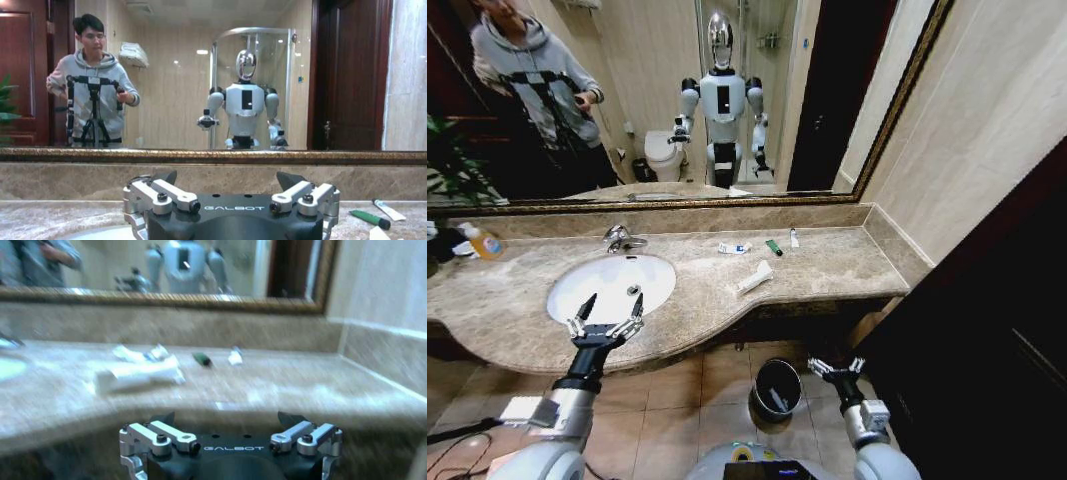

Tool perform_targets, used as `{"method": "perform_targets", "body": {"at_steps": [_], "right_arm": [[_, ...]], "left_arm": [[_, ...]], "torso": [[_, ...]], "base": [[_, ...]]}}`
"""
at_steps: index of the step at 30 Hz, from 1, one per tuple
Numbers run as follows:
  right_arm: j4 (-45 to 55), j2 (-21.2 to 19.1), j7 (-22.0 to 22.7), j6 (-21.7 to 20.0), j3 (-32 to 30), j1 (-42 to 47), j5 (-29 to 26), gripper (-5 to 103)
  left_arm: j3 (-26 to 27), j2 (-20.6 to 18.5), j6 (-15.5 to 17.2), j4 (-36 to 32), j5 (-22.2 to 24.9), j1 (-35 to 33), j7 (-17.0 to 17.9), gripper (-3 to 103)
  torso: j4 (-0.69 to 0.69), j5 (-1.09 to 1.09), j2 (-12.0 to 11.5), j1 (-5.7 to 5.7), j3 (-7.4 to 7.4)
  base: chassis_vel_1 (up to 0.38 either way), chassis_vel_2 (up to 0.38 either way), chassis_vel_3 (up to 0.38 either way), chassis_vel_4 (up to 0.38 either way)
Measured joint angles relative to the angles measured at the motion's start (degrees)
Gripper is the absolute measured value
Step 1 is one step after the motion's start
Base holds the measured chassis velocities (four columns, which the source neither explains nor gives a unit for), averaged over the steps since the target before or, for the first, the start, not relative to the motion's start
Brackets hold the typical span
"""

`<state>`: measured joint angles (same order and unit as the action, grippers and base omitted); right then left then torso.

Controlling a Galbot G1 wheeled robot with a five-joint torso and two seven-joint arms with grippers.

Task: Pick up the trash from the sink and place it in the trash bin.

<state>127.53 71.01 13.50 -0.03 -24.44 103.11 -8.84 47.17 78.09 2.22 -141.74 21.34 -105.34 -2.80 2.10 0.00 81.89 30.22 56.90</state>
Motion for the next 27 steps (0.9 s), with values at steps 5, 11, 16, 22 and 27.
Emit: {"method": "perform_targets", "body": {"at_steps": [5,11,16,22,27], "right_arm": [[1.0,-3.0,-1.5,-2.6,1.2,-6.4,-2.5,100],[-5.6,-8.4,-3.4,-7.8,8.3,-25.4,-7.4,100],[-11.1,-8.6,-3.5,-9.5,15.6,-36.2,-7.6,100],[-15.4,-5.9,-3.5,-10.5,22.9,-43.7,-5.7,100],[-16.5,-4.7,-3.7,-11.4,25.2,-44.0,-3.6,100]], "left_arm": [[0.0,0.0,0.0,0.0,0.0,0.0,0.0,100],[0.0,0.0,0.0,0.0,0.0,0.0,0.0,100],[0.0,0.0,0.0,0.0,0.0,0.0,0.0,100],[0.0,0.0,0.0,0.0,0.0,0.0,0.0,100],[0.0,0.0,0.0,0.0,0.0,0.0,0.0,100]], "torso": [[0.0,0.0,0.0,0.0,0.0],[0.01,0.0,0.0,0.02,0.01],[0.02,-0.01,0.0,0.02,0.01],[0.02,0.0,0.0,0.02,0.01],[0.01,0.0,0.0,0.01,0.01]], "base": [[0.0,0.0,0.0,0.0],[0.0,0.0,0.0,0.0],[0.0,0.0,0.0,0.0],[0.0,0.0,0.0,0.0],[0.0,0.0,0.0,0.0]]}}
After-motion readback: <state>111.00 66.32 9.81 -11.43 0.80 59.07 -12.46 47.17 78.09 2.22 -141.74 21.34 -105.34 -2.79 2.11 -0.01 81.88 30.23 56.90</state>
